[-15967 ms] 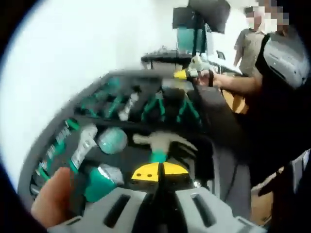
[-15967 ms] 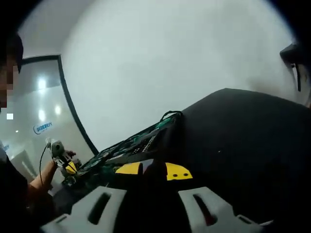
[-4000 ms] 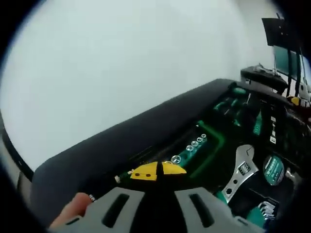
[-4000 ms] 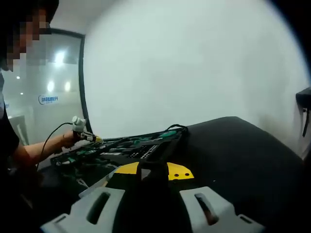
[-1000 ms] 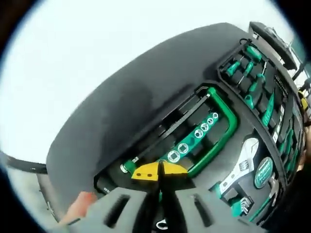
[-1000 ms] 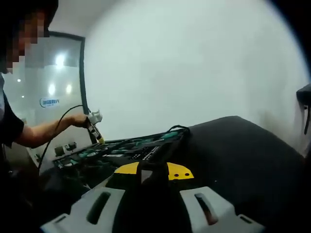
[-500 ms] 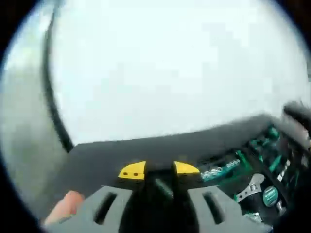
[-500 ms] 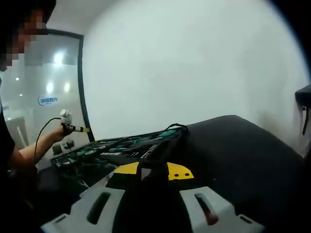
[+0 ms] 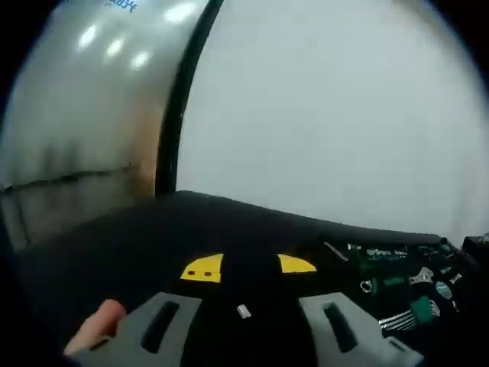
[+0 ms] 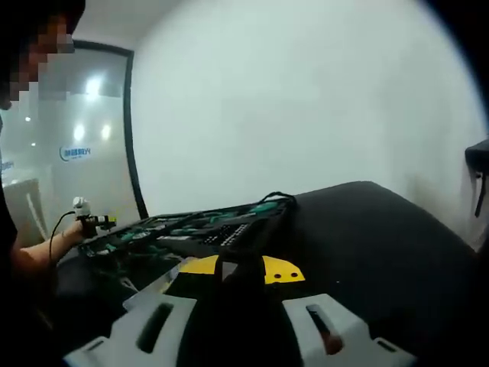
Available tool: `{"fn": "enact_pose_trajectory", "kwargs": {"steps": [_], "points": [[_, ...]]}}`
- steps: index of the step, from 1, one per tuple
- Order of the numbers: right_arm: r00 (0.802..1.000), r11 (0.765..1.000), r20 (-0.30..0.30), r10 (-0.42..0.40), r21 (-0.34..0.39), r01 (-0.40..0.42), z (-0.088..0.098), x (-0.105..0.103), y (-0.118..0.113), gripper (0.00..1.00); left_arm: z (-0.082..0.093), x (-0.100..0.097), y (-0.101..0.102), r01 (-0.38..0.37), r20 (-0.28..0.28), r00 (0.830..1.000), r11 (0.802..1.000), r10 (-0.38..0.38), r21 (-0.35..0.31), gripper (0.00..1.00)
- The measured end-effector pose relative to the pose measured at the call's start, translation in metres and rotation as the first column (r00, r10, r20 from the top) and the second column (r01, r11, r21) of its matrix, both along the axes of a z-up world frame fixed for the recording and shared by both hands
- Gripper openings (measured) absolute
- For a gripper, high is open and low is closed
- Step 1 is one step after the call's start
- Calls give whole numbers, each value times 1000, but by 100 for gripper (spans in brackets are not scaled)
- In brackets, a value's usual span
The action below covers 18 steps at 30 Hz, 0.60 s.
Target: Pick up the tools and put them into their designated positions in the toolbox.
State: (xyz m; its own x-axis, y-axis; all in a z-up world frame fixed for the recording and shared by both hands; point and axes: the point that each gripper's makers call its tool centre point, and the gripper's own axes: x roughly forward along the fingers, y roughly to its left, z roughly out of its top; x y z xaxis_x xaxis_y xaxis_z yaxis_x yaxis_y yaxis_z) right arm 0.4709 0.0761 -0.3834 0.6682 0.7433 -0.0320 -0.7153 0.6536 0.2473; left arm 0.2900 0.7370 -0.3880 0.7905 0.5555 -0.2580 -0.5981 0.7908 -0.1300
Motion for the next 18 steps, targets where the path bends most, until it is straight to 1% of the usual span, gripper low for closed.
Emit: {"fn": "enact_pose_trajectory", "kwargs": {"steps": [1,2,3,4,5,6,7,8,11,12,13,14,15,16,17,18], "points": [[1000,1000,0,0,-1,0,0,0,0,17,-10,0,-1,24,-40,999,1000,-24,1,22],[1000,1000,0,1,-3,-1,0,0,0,17,-19,-2,1,17,-62,998,1000,-19,-22,22],[1000,1000,-2,2,-4,-2,-1,0,1,17,-23,-3,1,6,-53,999,998,-9,-59,20],[1000,1000,-2,2,-4,-2,-1,-1,1,17,-25,-2,1,1,-23,1000,995,-3,-97,17],[1000,1000,-2,2,-5,-2,-1,-1,1,17,-30,-2,-1,5,-40,999,992,-11,-128,13],[1000,1000,-2,3,-6,-3,-1,-1,1,17,-39,-4,2,0,-106,994,993,-12,-116,13],[1000,1000,-2,3,-7,-3,-1,-1,1,17,-45,-4,5,5,-165,986,997,-18,-77,13],[1000,1000,-1,3,-7,-3,-1,-1,1,17,-39,2,7,17,-119,993,999,-22,-41,14],[1000,1000,-2,3,-8,-3,-1,-1,1,17,-43,6,-1,67,-132,989,996,-73,-55,13],[1000,1000,-2,3,-8,-3,-1,-1,1,17,-42,5,-4,75,-144,986,997,-79,-33,12],[1000,1000,-2,3,-9,-3,-1,-1,1,17,-43,3,-8,110,-191,976,994,-107,8,10],[1000,1000,-3,2,-9,-2,-2,-1,1,17,-40,1,-13,132,-198,973,990,-122,41,7],[1000,1000,-3,2,-9,-2,-1,-1,1,17,-42,-5,-17,120,-221,969,992,-111,27,8],[1000,1000,-3,1,-8,-1,-1,-1,1,17,-41,-13,-18,116,-256,962,992,-98,55,8],[1000,1000,-4,2,-8,-2,-2,-1,1,17,-41,-18,-22,122,-272,957,991,-103,53,5],[1000,1000,-4,2,-8,-2,-2,-1,1,17,-44,-26,-31,123,-275,955,992,-115,12,5]]}}
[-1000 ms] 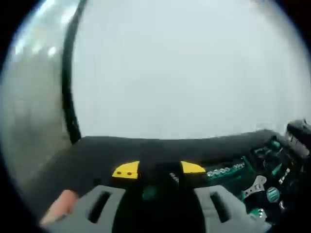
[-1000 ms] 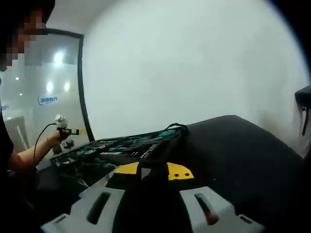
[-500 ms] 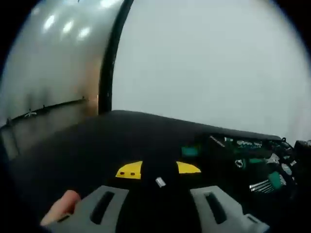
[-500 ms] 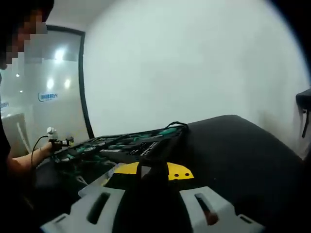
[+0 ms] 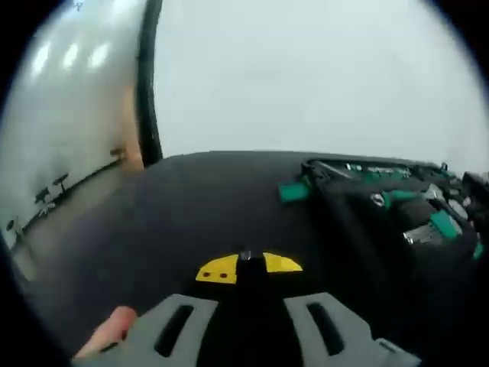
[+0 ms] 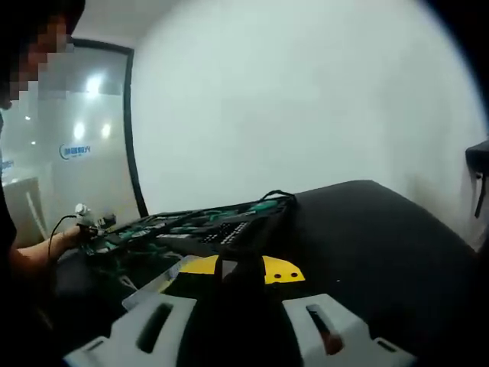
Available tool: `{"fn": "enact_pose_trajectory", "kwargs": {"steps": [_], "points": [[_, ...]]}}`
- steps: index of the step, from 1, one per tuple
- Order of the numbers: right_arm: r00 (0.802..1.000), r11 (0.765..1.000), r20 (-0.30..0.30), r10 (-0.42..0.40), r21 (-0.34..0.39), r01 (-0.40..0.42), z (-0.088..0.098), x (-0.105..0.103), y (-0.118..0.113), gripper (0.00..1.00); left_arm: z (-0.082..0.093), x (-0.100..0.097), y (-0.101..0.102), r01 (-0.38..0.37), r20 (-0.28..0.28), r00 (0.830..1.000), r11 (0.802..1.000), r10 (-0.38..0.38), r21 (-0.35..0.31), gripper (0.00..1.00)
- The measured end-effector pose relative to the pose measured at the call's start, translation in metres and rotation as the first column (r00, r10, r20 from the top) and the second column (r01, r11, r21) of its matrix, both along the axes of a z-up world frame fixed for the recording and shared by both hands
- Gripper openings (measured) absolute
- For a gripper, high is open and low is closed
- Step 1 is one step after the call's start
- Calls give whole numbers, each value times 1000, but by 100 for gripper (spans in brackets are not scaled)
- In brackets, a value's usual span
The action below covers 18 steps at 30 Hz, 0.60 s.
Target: Pick up the tools and put them into their designated positions in the toolbox.
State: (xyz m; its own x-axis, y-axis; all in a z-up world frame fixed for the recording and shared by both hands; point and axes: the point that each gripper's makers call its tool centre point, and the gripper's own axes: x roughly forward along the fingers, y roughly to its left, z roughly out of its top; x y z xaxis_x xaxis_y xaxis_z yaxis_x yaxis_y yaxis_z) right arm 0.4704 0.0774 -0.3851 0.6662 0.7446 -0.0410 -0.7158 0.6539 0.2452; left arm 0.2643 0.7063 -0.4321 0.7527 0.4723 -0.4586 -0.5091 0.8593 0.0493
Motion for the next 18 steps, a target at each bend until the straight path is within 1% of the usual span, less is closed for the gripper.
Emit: {"fn": "enact_pose_trajectory", "kwargs": {"steps": [1,2,3,4,5,7,9,10,12,13,14,17,18], "points": [[1000,1000,0,1,0,-1,0,0,0,17,-13,-12,-5,1,-90,996,1000,-3,-17,2],[1000,1000,0,3,-1,-3,0,0,1,17,0,-8,-1,13,1,1000,998,-13,55,2],[1000,1000,0,5,-3,-5,0,0,1,17,-3,-12,-3,11,-14,1000,999,-10,37,3],[1000,1000,0,7,-2,-7,0,0,1,17,-4,-15,-2,-1,-4,1000,1000,1,19,4],[1000,1000,1,7,-3,-7,0,0,1,17,-3,-16,0,-1,20,1000,1000,1,16,4],[1000,1000,0,8,-4,-8,-1,0,1,17,-4,-17,1,-13,52,999,999,15,-39,5],[1000,1000,1,6,-3,-6,0,-1,1,17,-4,-15,2,-3,43,999,1000,5,-29,5],[1000,1000,1,5,-3,-5,0,0,1,17,-4,-15,1,3,29,1000,1000,-2,-16,5],[1000,1000,2,1,-2,-1,0,0,0,17,-3,-10,-3,12,25,1000,999,-12,-31,4],[1000,1000,2,1,-2,-1,0,0,0,17,-3,-7,-4,25,29,999,999,-23,-47,5],[1000,1000,2,0,-2,0,0,0,0,17,-2,-3,-6,28,46,999,997,-25,-66,5],[1000,1000,2,0,-3,0,0,0,0,17,-7,3,-2,26,50,998,998,-23,-50,7],[1000,1000,1,0,-4,0,0,0,0,17,-5,5,-1,22,62,998,998,-19,-53,7]]}}
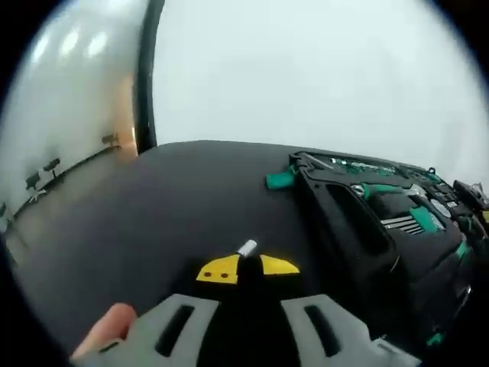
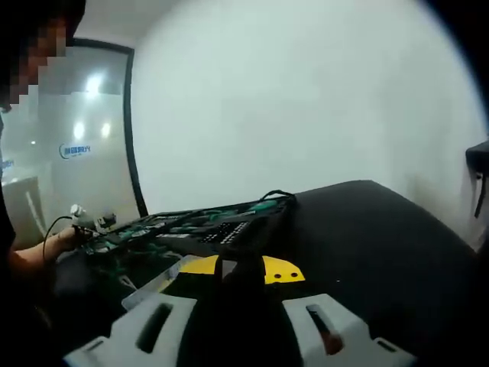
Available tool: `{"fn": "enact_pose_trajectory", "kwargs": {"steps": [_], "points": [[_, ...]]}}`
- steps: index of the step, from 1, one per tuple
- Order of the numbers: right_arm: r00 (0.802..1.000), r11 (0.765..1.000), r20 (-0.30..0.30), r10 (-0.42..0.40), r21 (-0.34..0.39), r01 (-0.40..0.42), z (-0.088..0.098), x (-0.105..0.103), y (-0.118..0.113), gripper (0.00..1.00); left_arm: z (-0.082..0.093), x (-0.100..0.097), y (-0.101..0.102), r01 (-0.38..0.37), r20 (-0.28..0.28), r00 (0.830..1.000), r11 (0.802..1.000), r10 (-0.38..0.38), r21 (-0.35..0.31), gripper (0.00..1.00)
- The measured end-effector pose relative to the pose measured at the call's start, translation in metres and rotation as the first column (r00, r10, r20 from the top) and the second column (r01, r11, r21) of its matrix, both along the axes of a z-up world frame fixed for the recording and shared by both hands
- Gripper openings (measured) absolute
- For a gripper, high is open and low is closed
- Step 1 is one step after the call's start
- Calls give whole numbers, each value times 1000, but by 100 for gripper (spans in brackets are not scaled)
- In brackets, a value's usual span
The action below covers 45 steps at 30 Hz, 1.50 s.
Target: Pick up the tools and put them into their designated positions in the toolbox.
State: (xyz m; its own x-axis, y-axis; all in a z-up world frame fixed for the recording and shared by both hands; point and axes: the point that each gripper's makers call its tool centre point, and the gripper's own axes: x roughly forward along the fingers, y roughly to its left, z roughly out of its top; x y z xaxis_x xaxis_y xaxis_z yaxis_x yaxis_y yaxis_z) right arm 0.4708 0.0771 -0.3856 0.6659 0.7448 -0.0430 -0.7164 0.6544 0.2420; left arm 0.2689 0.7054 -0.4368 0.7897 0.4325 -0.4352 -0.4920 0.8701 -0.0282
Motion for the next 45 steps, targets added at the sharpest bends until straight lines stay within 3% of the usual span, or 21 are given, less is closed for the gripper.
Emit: {"fn": "enact_pose_trajectory", "kwargs": {"steps": [2,3,5,8,11,16,18,19,21,23,26,30,33,34,37,39,41,45], "points": [[1000,1000,0,2,-2,-2,0,0,0,17,2,2,-1,8,-23,1000,1000,-8,16,5],[1000,1000,-1,2,-3,-2,0,0,1,17,6,4,-3,33,-47,998,998,-30,54,4],[1000,1000,-1,2,-3,-2,-1,0,1,17,16,16,-12,85,-16,996,989,-83,120,4],[1000,1000,-1,1,-2,-1,0,0,0,17,14,24,-22,141,-60,989,979,-134,149,4],[1000,1000,-2,1,-2,-1,0,-1,0,17,19,21,-19,139,-63,990,973,-130,184,4],[1000,1000,-3,2,-6,-2,-1,-1,1,17,43,3,-7,56,31,997,974,-65,221,5],[1000,1000,-2,3,-5,-3,-1,-1,1,17,45,-2,-2,20,123,992,986,-41,167,4],[1000,1000,-2,3,-5,-3,-1,-1,1,17,38,-2,-5,39,138,989,993,-54,110,4],[1000,1000,-3,2,-6,-2,-1,-1,1,17,20,-7,-6,71,45,996,994,-75,80,4],[1000,1000,-3,2,-7,-2,-1,-1,1,17,12,-6,-9,118,-39,993,981,-113,151,5],[1000,1000,-4,1,-10,-2,-2,0,1,17,21,8,-18,192,-23,981,949,-192,249,10],[1000,1000,-4,0,-12,0,-2,0,1,17,24,22,-18,229,-34,973,934,-228,273,12],[1000,1000,-4,-3,-12,3,-2,0,0,17,4,23,-16,290,-157,954,923,-257,251,11],[1000,1000,-4,-3,-12,3,-2,0,0,17,10,27,-15,301,-137,953,901,-271,311,11],[1000,1000,-4,-4,-12,4,-2,0,0,17,8,28,-12,294,-131,955,914,-267,280,10],[1000,1000,-4,-3,-14,3,-3,1,0,17,6,28,-8,260,-109,965,936,-240,237,10],[1000,1000,-5,-3,-16,3,-3,1,0,17,2,26,-2,242,-128,968,944,-217,225,9],[1000,1000,-6,-3,-19,3,-4,1,0,17,2,28,-3,229,-93,972,950,-213,211,9]]}}
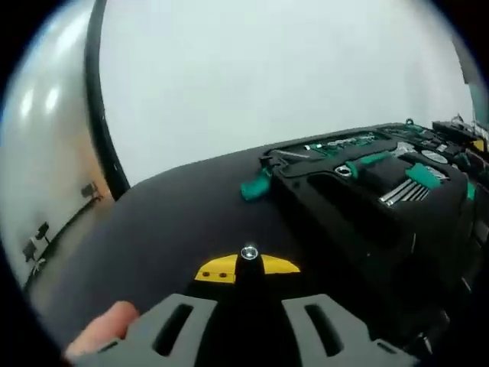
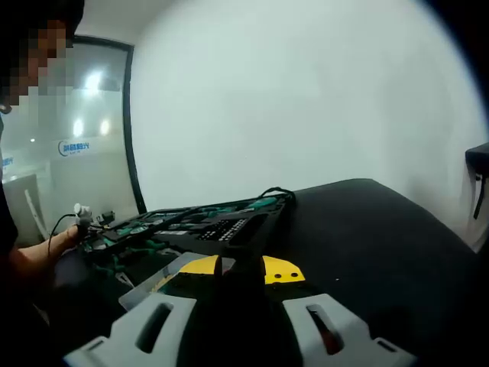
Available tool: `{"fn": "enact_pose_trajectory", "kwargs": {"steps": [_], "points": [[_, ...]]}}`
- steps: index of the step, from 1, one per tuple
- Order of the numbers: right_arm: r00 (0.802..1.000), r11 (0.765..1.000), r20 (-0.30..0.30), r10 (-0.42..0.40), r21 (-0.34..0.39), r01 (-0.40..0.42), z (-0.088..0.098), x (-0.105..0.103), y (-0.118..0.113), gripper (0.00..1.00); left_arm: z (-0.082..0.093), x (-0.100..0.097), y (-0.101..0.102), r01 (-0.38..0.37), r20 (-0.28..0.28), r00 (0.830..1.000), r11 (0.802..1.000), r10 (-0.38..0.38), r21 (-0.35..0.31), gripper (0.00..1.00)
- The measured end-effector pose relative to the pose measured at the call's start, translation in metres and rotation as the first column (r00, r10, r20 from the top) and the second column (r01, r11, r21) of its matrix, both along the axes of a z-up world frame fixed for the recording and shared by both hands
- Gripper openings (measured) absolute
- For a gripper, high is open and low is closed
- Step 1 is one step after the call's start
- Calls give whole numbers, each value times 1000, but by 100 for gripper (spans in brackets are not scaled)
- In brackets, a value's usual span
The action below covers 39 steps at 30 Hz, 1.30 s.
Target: Pick up the tools and put them into their designated positions in the toolbox.
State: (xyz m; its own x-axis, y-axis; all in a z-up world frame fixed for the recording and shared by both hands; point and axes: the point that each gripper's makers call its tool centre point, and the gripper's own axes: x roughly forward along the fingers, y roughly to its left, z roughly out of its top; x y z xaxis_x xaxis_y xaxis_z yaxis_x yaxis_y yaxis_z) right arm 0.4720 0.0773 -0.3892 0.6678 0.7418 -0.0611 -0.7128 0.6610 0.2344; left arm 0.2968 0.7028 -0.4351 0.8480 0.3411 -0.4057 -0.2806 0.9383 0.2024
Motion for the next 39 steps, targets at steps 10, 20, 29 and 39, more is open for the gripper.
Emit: {"fn": "enact_pose_trajectory", "kwargs": {"steps": [10,20,29,39], "points": [[1000,1000,-4,2,-7,-2,-2,0,1,17,3,4,-2,-13,45,999,1000,14,-10,13],[1000,1000,-5,4,-9,-5,-2,0,1,17,13,3,1,-50,58,997,999,50,-13,8],[1000,1000,-3,1,-3,-1,-1,0,0,17,24,3,-2,-50,74,996,998,52,-29,5],[1000,1000,4,1,6,-1,1,0,-1,17,94,38,-40,16,192,981,992,8,-125,5]]}}
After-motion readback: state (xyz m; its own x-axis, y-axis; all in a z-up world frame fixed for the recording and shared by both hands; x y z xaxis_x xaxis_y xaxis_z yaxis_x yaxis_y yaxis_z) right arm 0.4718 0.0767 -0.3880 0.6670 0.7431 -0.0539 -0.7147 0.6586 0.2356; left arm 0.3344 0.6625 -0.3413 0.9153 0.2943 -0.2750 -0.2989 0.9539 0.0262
